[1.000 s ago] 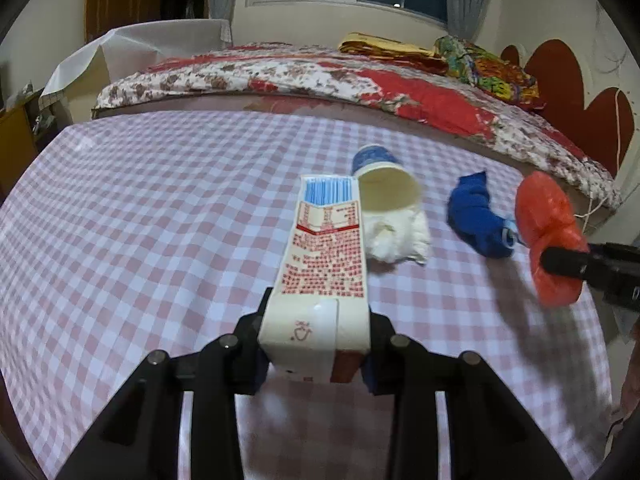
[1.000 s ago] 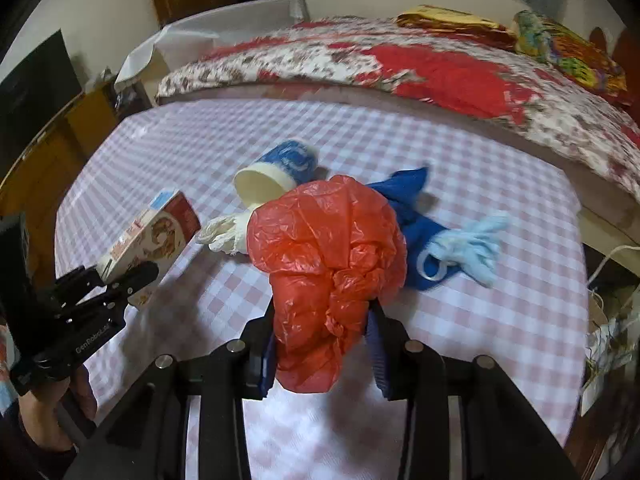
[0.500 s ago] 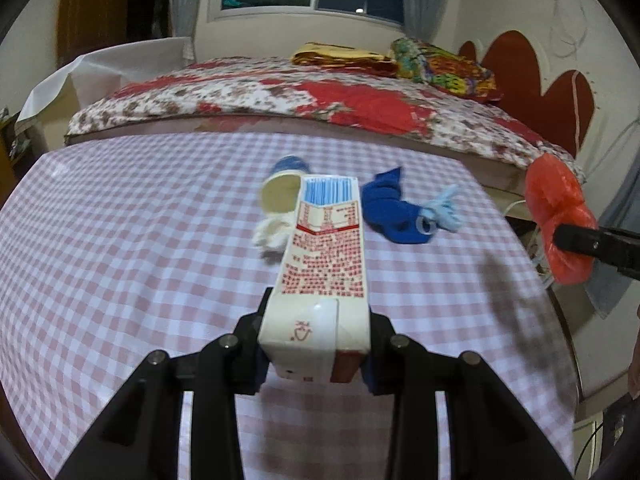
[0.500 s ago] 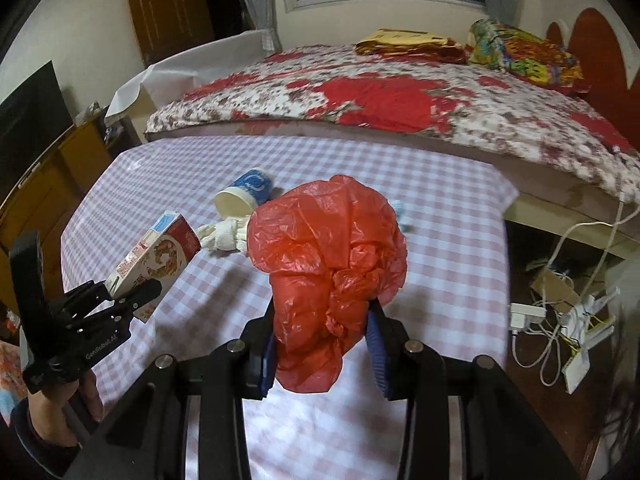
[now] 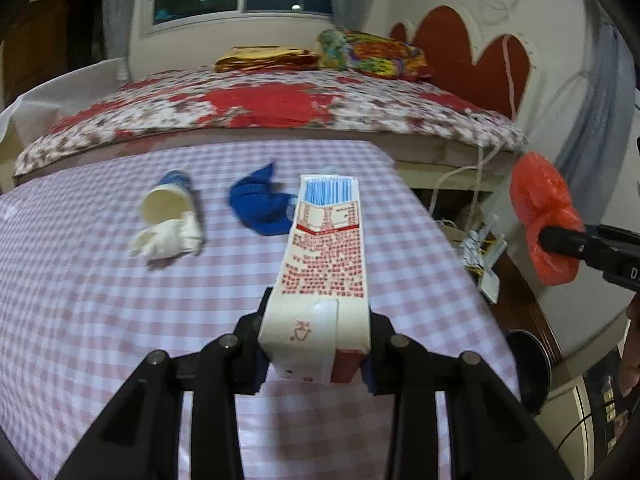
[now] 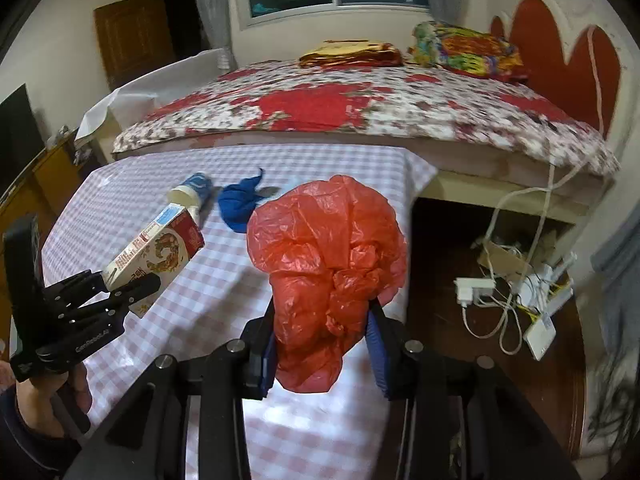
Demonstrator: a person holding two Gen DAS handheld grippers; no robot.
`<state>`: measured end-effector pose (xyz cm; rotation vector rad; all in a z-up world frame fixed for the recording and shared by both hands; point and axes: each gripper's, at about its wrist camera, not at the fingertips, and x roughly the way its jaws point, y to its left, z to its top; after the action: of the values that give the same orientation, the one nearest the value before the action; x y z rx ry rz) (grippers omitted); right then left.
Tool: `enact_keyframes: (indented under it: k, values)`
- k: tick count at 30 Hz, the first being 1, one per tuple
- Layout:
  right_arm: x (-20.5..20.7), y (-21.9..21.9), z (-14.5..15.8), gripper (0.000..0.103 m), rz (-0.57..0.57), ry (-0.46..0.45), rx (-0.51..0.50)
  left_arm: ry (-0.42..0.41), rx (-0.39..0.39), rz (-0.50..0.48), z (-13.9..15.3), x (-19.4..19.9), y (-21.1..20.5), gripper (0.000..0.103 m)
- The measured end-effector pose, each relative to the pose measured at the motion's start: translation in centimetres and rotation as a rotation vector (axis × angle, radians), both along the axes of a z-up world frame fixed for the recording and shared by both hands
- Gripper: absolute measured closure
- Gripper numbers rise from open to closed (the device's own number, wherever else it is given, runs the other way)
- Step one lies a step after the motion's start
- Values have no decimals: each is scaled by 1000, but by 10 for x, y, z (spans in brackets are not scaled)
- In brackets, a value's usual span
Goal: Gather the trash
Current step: 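Carry the carton and red bag in both tools over the black bin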
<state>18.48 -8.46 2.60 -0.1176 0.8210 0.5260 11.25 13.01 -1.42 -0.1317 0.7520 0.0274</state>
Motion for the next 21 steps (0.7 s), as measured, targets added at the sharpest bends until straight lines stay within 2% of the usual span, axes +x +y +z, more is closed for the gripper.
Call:
enact_keyframes:
  k: [21]
  values:
    - [-29,-143,-29,63,-270,50,8,9,9,-244,7,11,-119,66]
